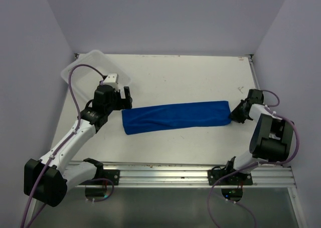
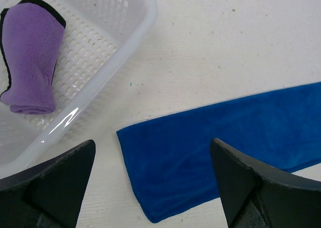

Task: Roll the towels
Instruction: Fold the towel

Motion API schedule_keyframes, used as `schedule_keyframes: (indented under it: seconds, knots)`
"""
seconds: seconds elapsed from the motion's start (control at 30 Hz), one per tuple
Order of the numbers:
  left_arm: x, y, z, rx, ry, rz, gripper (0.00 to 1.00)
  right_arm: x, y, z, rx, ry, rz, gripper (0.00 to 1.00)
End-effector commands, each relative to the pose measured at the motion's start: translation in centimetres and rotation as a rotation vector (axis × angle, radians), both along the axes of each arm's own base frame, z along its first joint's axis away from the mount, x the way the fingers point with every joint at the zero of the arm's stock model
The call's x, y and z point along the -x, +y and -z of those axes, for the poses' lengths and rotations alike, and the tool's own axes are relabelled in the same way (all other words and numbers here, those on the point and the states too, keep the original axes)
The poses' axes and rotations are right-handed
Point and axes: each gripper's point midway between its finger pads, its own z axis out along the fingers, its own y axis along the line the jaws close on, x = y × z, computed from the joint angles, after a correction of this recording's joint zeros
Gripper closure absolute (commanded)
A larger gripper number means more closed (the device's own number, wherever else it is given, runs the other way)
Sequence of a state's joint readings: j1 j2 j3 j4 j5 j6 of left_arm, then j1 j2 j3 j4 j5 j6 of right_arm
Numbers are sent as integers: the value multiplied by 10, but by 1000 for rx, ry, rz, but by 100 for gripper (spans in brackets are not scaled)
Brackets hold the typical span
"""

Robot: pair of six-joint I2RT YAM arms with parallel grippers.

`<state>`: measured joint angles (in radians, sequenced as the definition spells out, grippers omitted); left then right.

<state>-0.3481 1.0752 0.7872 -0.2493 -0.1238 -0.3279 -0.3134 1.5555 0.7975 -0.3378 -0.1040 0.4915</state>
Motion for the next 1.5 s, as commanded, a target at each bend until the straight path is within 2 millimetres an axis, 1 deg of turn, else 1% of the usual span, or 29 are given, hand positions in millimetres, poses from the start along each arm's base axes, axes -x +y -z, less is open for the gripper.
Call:
schedule_keyframes:
  seconds: [0.0, 0.07, 0.13, 0.17, 0.2, 0.27, 0.3, 0.37, 0.4, 0.43, 0.5, 0.53, 0.57, 0.63, 0.7, 0.73, 0.77, 0.87, 1.0, 1.03, 1.07, 1.1, 1.2, 1.3, 1.33, 1.37, 1.4, 1.43, 1.47]
  knots:
    - [-5, 2, -1, -25, -22, 0, 0, 4, 9, 14, -45, 26, -34, 78]
    - [-5, 2, -2, -27, -24, -2, 0, 5, 10, 13, -47, 25, -42, 81]
    - [-5, 2, -3, -26, -27, 0, 0, 8, 9, 9, -40, 28, -43, 88]
    - [-5, 2, -4, -26, -29, 0, 0, 10, 10, 8, -40, 38, -42, 95]
    - [-5, 3, -4, -26, -30, -2, 1, 10, 8, 5, -30, 33, -42, 98]
    - [-5, 3, -3, -27, -27, -2, 1, 9, 6, -2, -18, 29, -35, 100]
    - [-5, 2, -4, -25, -30, 0, 0, 13, 2, -4, 1, 48, -22, 100]
    - [-4, 3, -5, -25, -33, -2, 0, 9, -8, -21, 50, 36, -2, 100]
    - [-4, 2, -5, -24, -33, 1, 0, 15, -11, -25, 66, 60, 1, 100]
    - [-4, 3, -5, -25, -33, 2, 0, 9, -19, -41, 98, 28, 17, 100]
    - [-3, 3, -6, -25, -36, 0, 0, 12, -27, -56, 130, 25, 34, 100]
    - [-3, 3, -7, -24, -39, 0, 0, 8, -37, -75, 174, -13, 56, 100]
    - [-3, 3, -7, -24, -39, 0, 0, 10, -39, -84, 190, -18, 64, 100]
    - [-3, 2, -7, -20, -38, 3, 0, 4, -42, -104, 209, -71, 75, 100]
    - [-3, 2, -8, -19, -41, 3, 1, -5, -34, -120, 179, -146, 49, 100]
    - [-3, 2, -7, -19, -39, 5, 0, -6, -34, -123, 180, -160, 44, 100]
    - [-3, 1, -8, -17, -40, 7, 1, -11, -25, -128, 143, -205, 14, 100]
    - [-2, 1, -9, -15, -44, 9, 0, -12, -14, -128, 113, -223, -26, 100]
    - [-2, 0, -10, -10, -48, 14, 0, -20, 15, -133, 89, -257, -142, 100]
    - [-2, 0, -10, -9, -47, 17, 0, -24, 30, -137, 97, -265, -194, 100]
    - [-2, 0, -11, -8, -49, 17, 0, -26, 39, -139, 104, -265, -222, 100]
    - [-2, -1, -10, -8, -47, 18, 0, -27, 57, -141, 104, -262, -288, 100]
    - [-2, -1, -12, -7, -51, 20, 0, -32, 93, -147, 77, -264, -383, 100]
    - [-2, -1, -11, -9, -49, 21, 0, -38, 121, -151, 68, -262, -463, 100]
    - [-2, 0, -12, -11, -52, 15, 1, -41, 140, -155, 68, -267, -518, 100]
    - [-2, 1, -12, -11, -51, 13, 0, -41, 151, -157, 68, -269, -551, 100]
    - [-2, 1, -12, -13, -53, 11, 0, -39, 170, -157, 62, -265, -608, 100]
    - [-2, 2, -13, -13, -56, 10, 0, -42, 182, -165, 61, -286, -641, 100]
    - [-2, 2, -12, -14, -53, 10, 0, -43, 192, -161, 64, -271, -679, 100]
